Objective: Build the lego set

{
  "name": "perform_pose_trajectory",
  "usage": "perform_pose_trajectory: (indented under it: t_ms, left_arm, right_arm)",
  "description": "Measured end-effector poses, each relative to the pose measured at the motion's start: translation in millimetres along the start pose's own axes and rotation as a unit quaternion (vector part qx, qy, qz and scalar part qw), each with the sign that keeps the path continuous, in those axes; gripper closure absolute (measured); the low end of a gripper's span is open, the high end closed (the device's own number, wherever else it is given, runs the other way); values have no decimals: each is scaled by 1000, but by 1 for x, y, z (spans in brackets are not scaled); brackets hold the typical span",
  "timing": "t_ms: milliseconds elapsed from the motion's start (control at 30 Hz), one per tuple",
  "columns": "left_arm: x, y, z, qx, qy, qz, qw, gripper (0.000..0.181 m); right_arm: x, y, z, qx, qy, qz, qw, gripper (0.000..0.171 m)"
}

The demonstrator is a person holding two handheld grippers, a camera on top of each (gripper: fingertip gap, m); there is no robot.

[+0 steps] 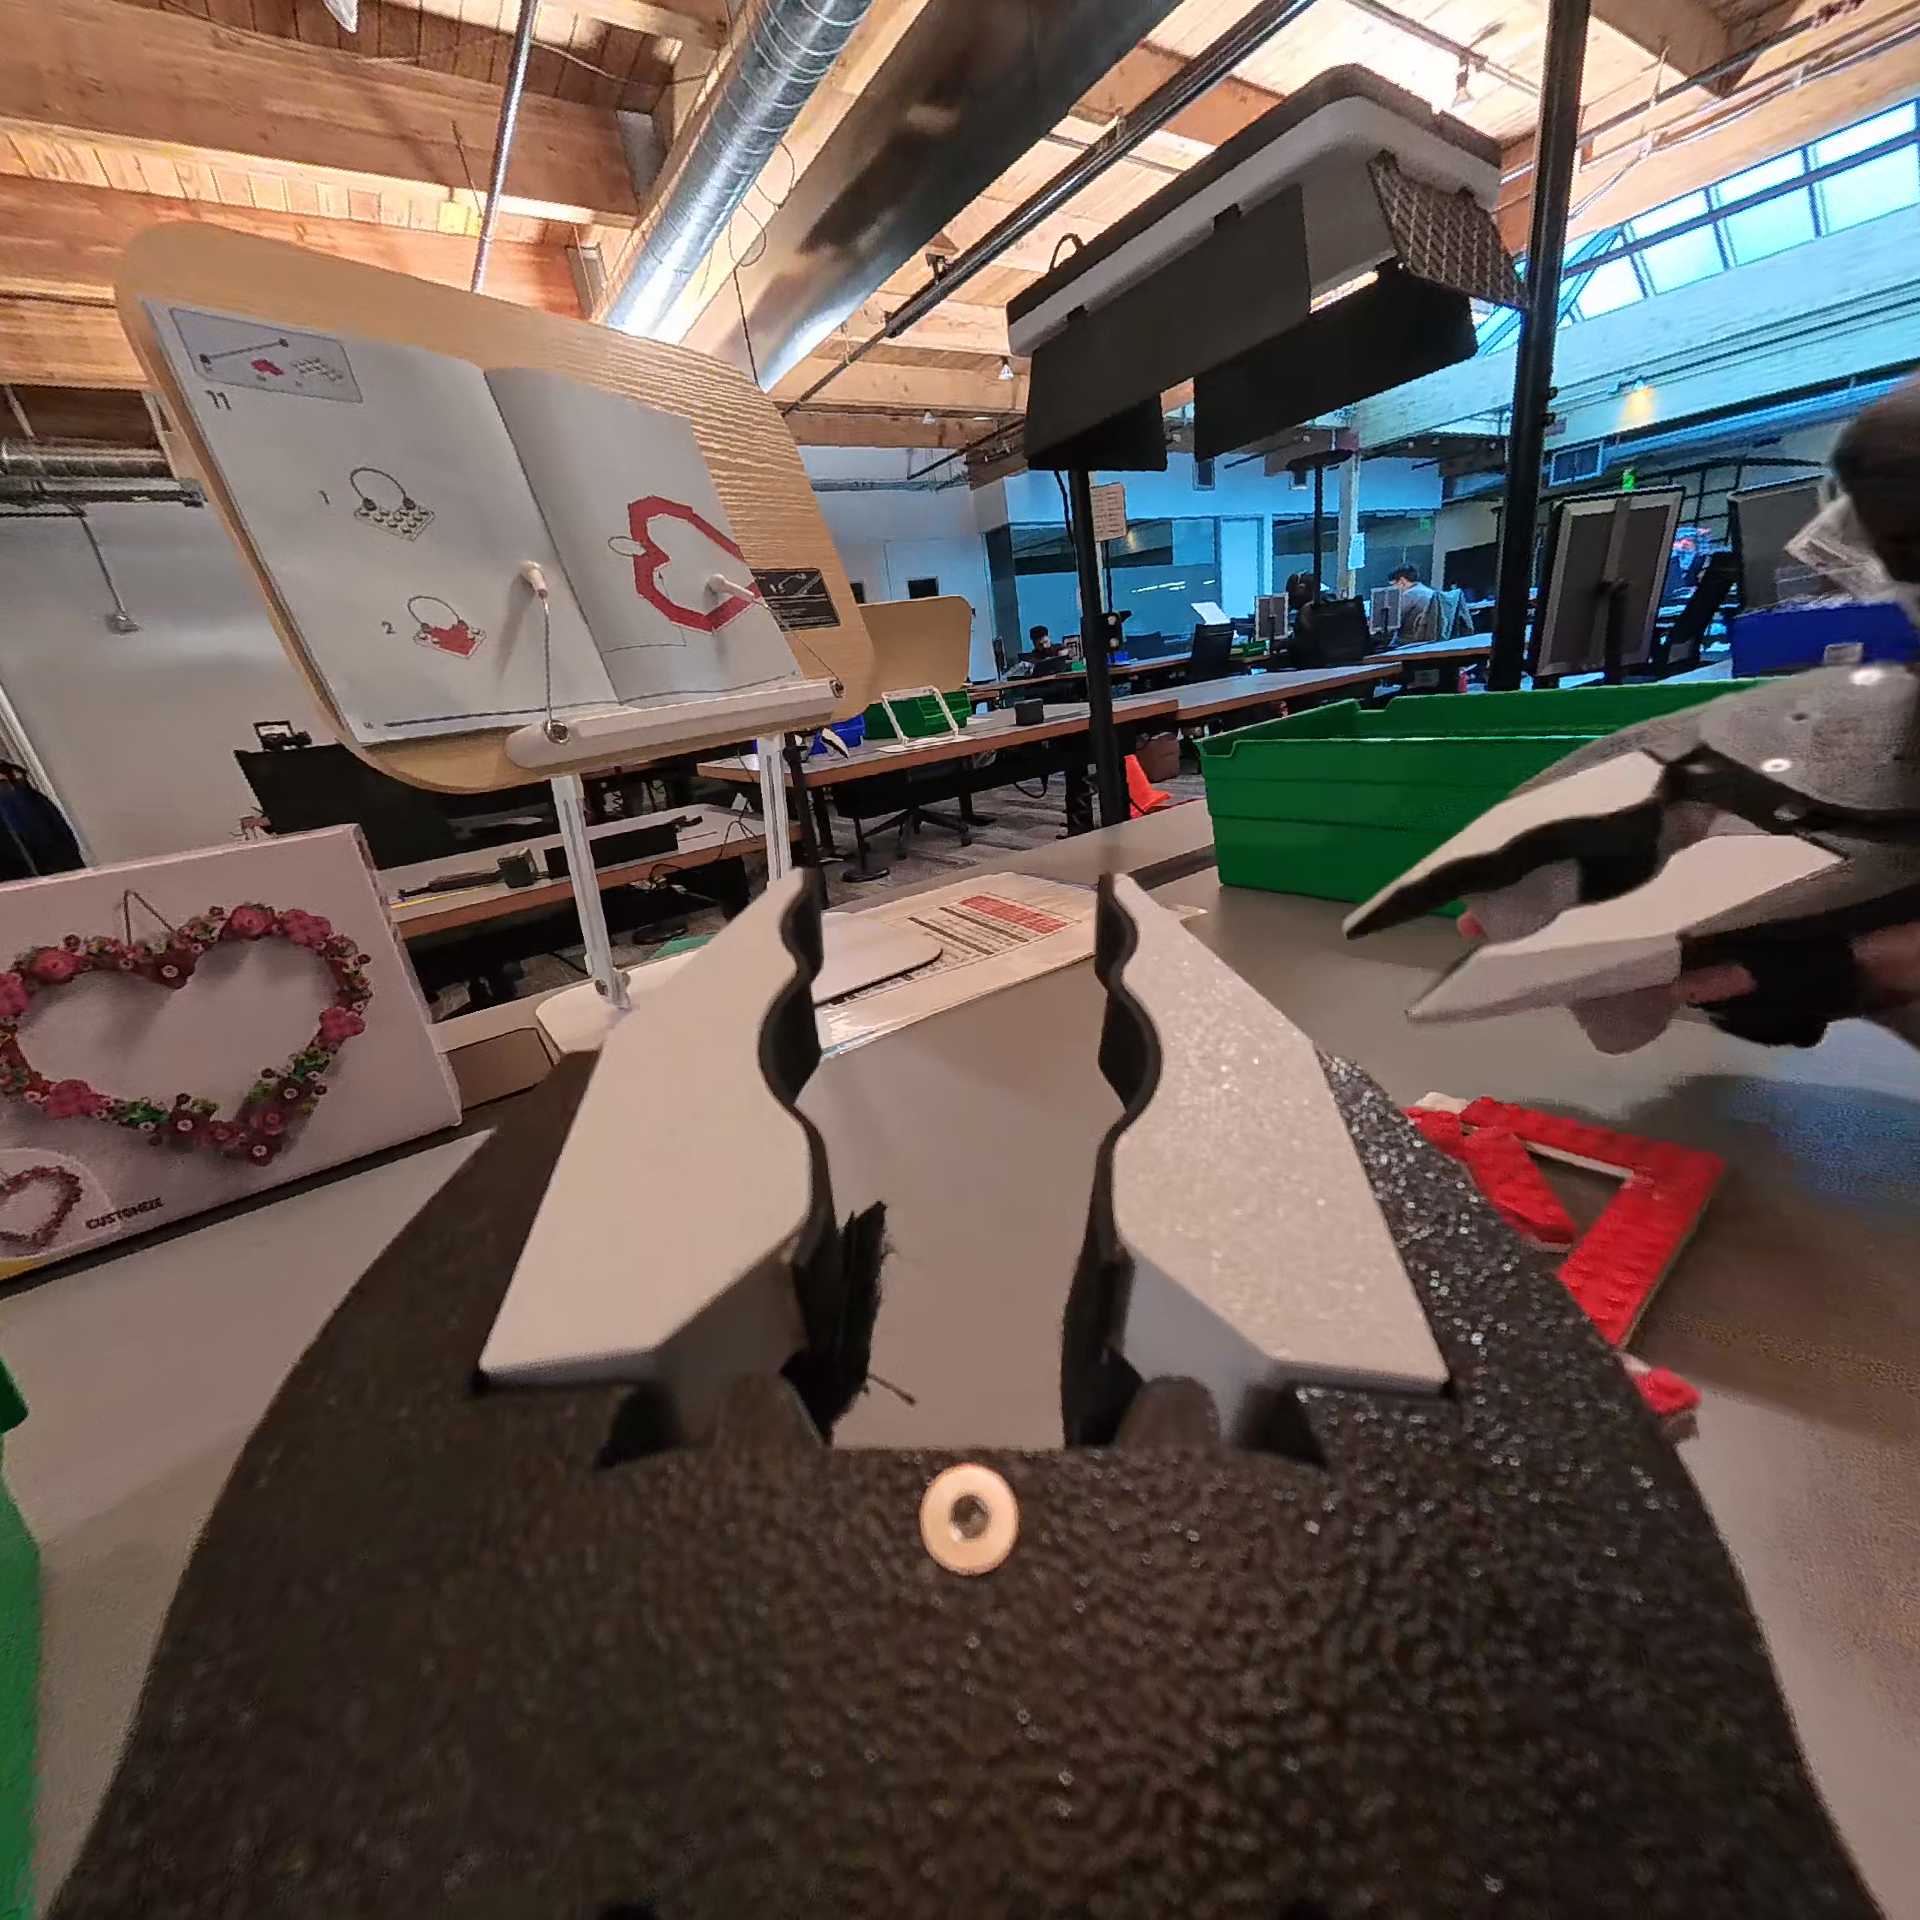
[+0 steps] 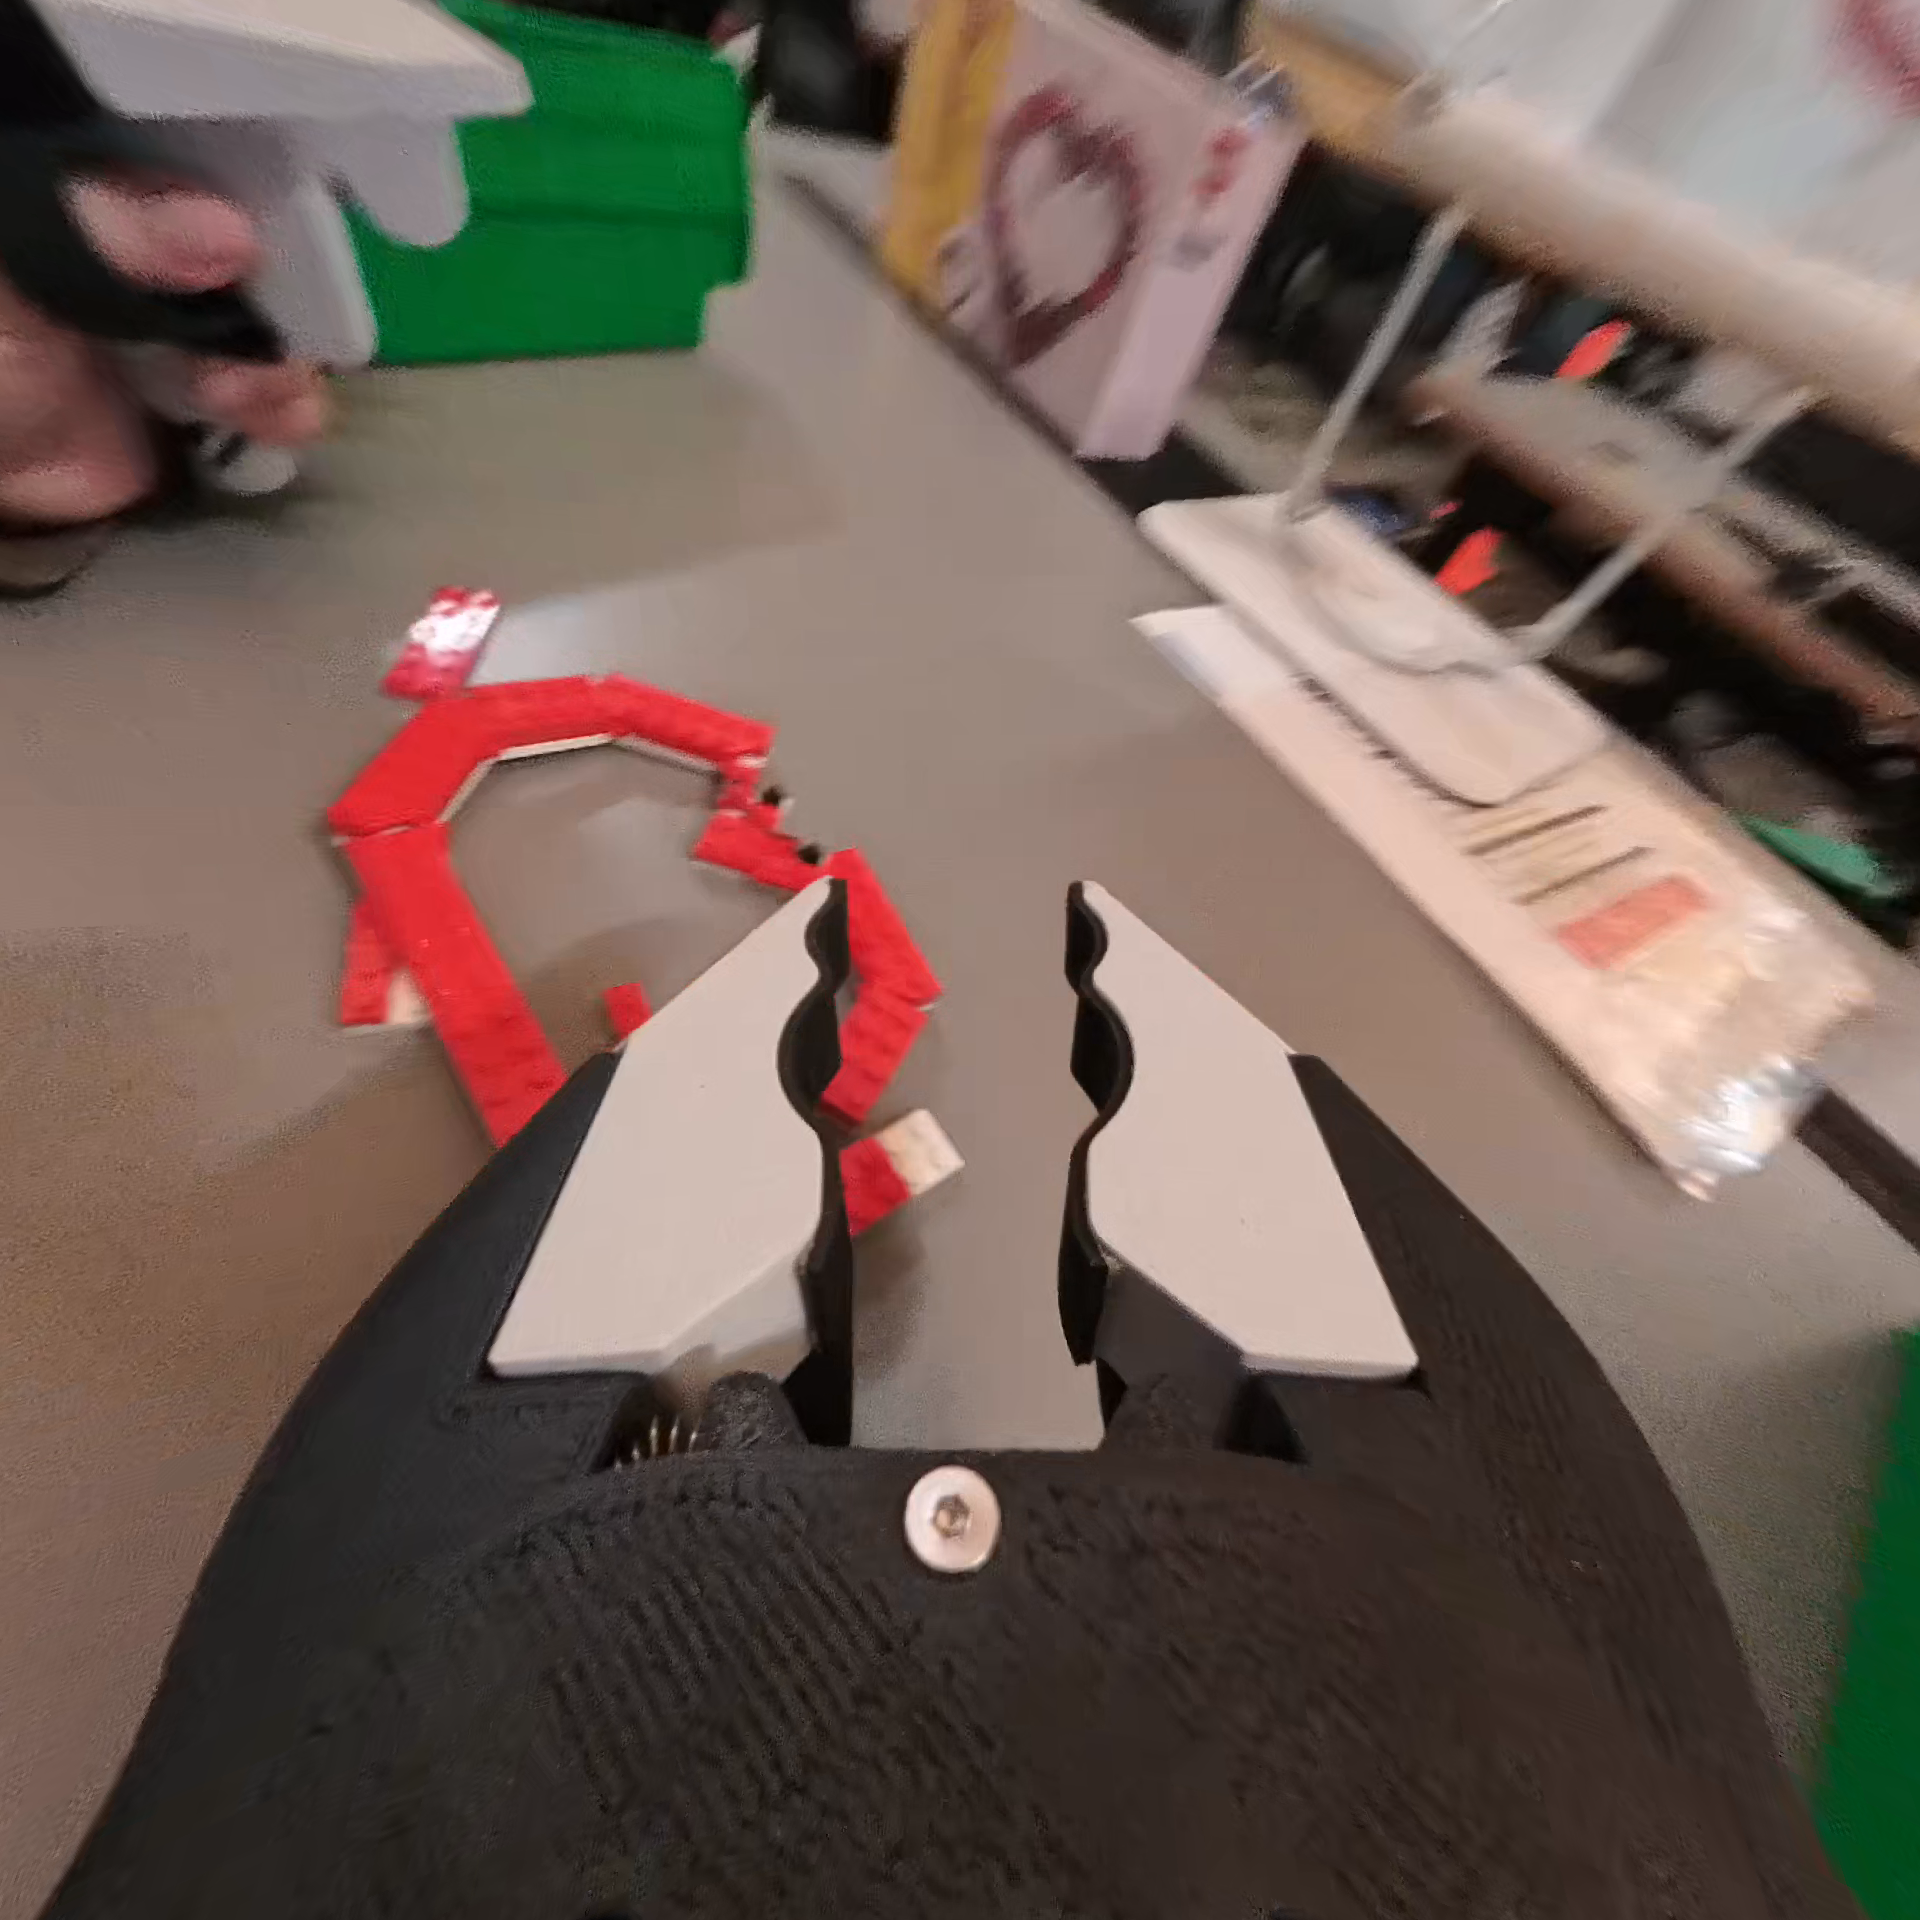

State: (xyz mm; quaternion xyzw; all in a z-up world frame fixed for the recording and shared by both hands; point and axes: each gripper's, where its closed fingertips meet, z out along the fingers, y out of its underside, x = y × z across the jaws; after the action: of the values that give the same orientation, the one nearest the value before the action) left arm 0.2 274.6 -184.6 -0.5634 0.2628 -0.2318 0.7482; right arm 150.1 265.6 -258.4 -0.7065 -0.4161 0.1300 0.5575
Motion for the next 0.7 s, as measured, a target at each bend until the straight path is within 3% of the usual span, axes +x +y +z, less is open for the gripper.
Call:
perform_pose_trajectory:
  t_ms: [33, 200, 367, 500, 700]
  left_arm:
    - [-1, 0, 0, -1, -3, 7, 1000, 130]
    - [-6, 1, -1, -2, -9, -4, 1000, 132]
    - [-12, 4, -1, -9, -18, -8, 1000, 133]
    - [-12, 5, 0, -12, -15, 0, 1000, 133]
    - [-16, 10, 2, -19, -19, -13, 1000, 134]
  right_arm:
    - [-8, 1, 5, -25, -26, -4, 999, 131]
    - [-27, 22, 31, -164, -152, -6, 975, 135]
    - [-34, 42, 45, -251, -221, -15, 942, 137]
    - [-35, 40, 51, -261, -242, -35, 934, 155]
    - [-17, 36, 64, -243, -226, -27, 943, 156]
